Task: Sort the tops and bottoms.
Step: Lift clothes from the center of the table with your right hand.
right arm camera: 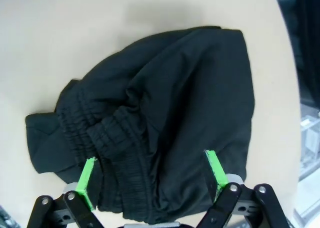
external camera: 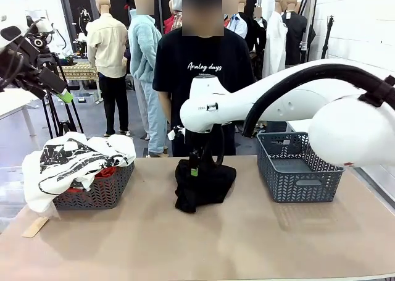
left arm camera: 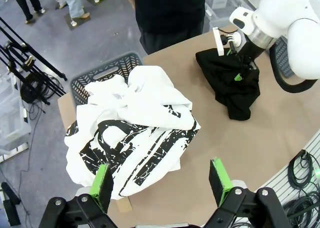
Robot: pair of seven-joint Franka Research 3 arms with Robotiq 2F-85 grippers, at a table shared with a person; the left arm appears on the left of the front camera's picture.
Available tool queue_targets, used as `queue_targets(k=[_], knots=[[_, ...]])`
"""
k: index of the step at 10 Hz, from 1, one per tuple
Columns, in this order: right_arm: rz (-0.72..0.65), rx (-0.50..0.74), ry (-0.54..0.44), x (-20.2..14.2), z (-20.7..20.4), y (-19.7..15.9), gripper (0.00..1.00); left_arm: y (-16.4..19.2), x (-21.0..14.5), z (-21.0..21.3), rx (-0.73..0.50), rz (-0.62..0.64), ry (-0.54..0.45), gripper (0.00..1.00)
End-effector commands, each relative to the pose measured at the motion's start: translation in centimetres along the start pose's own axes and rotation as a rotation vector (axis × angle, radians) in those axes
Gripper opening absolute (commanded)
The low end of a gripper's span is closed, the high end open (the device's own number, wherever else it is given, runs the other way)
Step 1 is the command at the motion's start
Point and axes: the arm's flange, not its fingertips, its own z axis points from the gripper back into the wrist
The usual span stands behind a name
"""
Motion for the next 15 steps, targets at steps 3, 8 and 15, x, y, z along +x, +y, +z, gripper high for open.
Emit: queue_targets(k=[3,8,15], knots=[[0.026,0.071,0.043,1.2,-1.0,0.2,1.0,0.0,-0.1,0.0,0.013,0.004,-0.008,1.0],[0.02,0.047,0.072,0.9,-3.4,1.6,1.0,0.0,-0.1,0.0,0.013,0.004,-0.008,1.0],[0.041,0.047,0.125,0.7,-3.1,1.4,0.0,0.0,-0.1,0.0,0.013,0.004,-0.008,1.0]])
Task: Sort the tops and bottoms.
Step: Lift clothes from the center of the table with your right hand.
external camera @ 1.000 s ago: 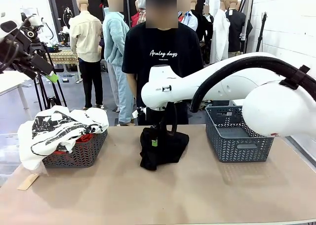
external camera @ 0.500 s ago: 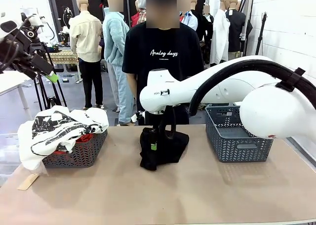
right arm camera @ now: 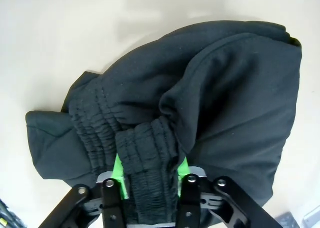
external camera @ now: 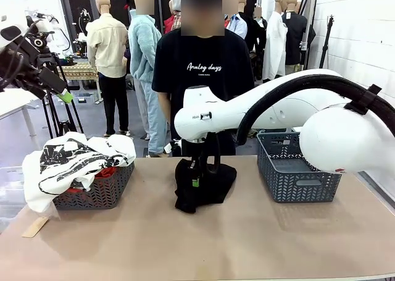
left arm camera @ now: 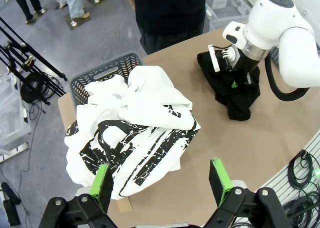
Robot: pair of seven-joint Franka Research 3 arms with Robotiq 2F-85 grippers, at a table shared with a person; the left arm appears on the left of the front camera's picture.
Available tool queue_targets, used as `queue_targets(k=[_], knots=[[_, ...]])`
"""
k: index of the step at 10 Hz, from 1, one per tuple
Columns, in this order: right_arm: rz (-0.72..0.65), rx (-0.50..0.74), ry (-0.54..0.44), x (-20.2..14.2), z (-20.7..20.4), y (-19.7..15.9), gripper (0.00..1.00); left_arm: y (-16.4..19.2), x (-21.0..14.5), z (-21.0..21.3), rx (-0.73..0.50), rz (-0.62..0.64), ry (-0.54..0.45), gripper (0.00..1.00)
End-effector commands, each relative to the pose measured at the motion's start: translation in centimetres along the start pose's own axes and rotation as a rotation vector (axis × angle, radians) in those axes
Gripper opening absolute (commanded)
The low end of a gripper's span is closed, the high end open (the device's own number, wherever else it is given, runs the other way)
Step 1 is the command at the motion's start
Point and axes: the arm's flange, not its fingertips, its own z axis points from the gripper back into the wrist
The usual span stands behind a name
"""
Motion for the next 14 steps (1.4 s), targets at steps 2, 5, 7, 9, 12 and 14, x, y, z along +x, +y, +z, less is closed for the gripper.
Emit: queue_targets(k=[2,5,7,9,12,14], knots=[[0.001,-0.003,0.042,0.0,0.2,-0.4,0.0,0.0,-0.1,0.0,0.013,0.003,-0.008,1.0],[-0.004,0.012,0.045,-0.3,0.1,-0.5,0.0,0.0,-0.1,0.0,0.013,0.003,-0.008,1.0],[-0.016,0.012,0.038,-0.8,0.5,-0.6,0.0,0.0,-0.1,0.0,0.013,0.003,-0.008,1.0],[-0.012,0.098,-0.031,-1.4,2.6,-0.4,0.0,0.0,-0.1,0.0,0.013,0.003,-0.008,1.0],[-0.013,0.004,0.013,-0.7,0.4,-0.6,0.0,0.0,-0.1,0.0,0.013,0.003,-0.008,1.0],[-0.016,-0.061,0.088,-0.4,1.0,0.2,0.0,0.0,-0.1,0.0,0.013,0.003,-0.008,1.0]])
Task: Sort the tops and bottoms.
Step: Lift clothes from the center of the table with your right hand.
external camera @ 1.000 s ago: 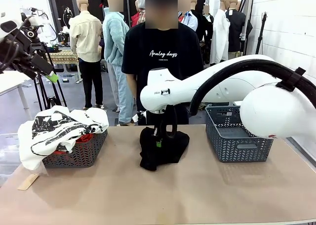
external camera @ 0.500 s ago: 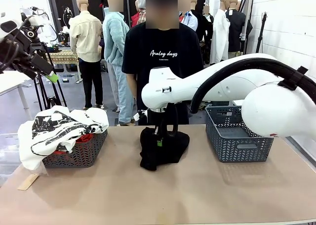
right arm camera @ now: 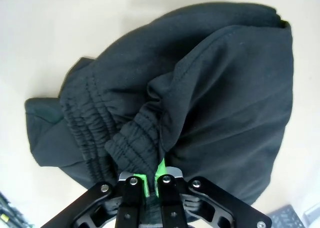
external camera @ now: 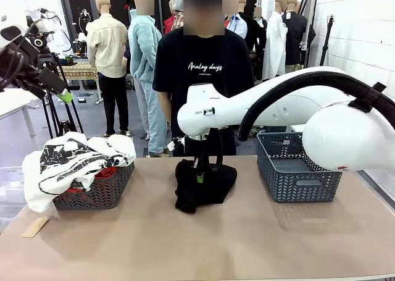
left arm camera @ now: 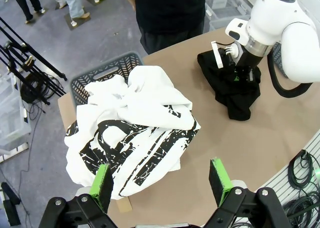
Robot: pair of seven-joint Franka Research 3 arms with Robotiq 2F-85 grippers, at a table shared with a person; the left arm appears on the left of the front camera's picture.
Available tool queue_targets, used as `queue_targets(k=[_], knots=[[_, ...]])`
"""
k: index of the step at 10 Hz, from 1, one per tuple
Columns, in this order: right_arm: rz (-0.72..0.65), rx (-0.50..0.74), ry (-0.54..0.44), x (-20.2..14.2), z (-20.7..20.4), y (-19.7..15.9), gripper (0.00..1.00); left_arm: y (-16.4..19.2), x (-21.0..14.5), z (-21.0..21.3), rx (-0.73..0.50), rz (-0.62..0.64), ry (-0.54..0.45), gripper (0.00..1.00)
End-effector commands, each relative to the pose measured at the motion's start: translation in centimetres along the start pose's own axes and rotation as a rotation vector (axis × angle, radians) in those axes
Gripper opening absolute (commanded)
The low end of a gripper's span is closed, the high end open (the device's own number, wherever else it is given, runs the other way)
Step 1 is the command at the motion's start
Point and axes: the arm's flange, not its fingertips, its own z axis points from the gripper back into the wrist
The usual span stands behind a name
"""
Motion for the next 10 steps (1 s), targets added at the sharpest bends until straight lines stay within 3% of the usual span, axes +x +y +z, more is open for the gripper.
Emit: queue_targets(k=[1,3,5,8,10], knots=[[-0.06,-0.152,0.082,-0.5,2.6,0.7,0.0,0.0,-0.1,0.0,0.013,0.003,-0.008,1.0],[-0.141,-0.304,0.072,-3.5,9.5,1.1,0.0,0.0,-0.1,0.0,0.013,0.003,-0.008,1.0],[-0.065,-0.268,0.026,-5.8,14.8,1.6,0.0,0.0,-0.1,0.0,0.013,0.003,-0.008,1.0],[-0.049,-0.271,-0.146,-9.7,21.4,2.4,0.0,0.0,-0.1,0.0,0.013,0.003,-0.008,1.0],[-0.003,-0.276,-0.272,-10.5,23.7,3.0,0.0,0.0,-0.1,0.0,0.013,0.003,-0.008,1.0]])
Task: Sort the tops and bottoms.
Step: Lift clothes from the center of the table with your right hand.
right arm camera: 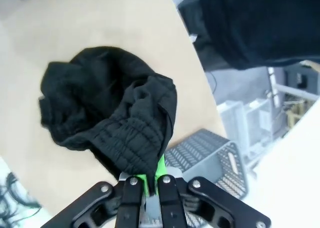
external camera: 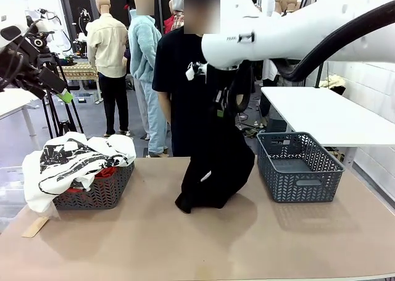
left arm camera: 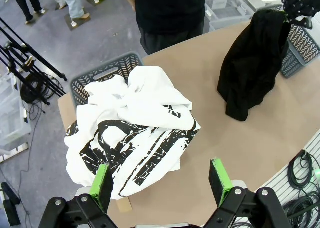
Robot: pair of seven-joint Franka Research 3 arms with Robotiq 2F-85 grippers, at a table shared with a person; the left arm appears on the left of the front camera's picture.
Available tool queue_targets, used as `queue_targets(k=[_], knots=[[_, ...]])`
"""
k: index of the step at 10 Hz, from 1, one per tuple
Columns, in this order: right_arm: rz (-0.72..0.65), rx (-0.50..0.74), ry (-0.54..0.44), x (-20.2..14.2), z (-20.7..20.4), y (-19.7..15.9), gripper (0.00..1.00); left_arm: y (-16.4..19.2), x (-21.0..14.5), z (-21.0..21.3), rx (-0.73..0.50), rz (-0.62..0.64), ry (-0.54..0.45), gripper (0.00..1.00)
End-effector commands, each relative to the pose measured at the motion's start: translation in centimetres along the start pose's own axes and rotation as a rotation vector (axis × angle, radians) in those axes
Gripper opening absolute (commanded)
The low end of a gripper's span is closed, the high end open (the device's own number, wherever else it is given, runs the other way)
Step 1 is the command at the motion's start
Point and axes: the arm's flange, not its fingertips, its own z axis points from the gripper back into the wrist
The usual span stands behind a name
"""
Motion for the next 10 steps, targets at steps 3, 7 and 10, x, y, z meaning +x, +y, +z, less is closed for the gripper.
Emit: queue_targets(k=[3,7,10], knots=[[0.0,0.0,0.0,0.0,0.0,0.0,0.0,0.0,-0.1,0.0,0.013,0.003,-0.007,1.0],[0.018,0.014,-0.015,-0.3,-0.4,0.1,0.0,0.0,-0.1,0.0,0.013,0.003,-0.007,1.0],[0.03,0.0,-0.024,-0.1,6.3,-0.7,0.0,0.0,-0.1,0.0,0.013,0.003,-0.007,1.0]])
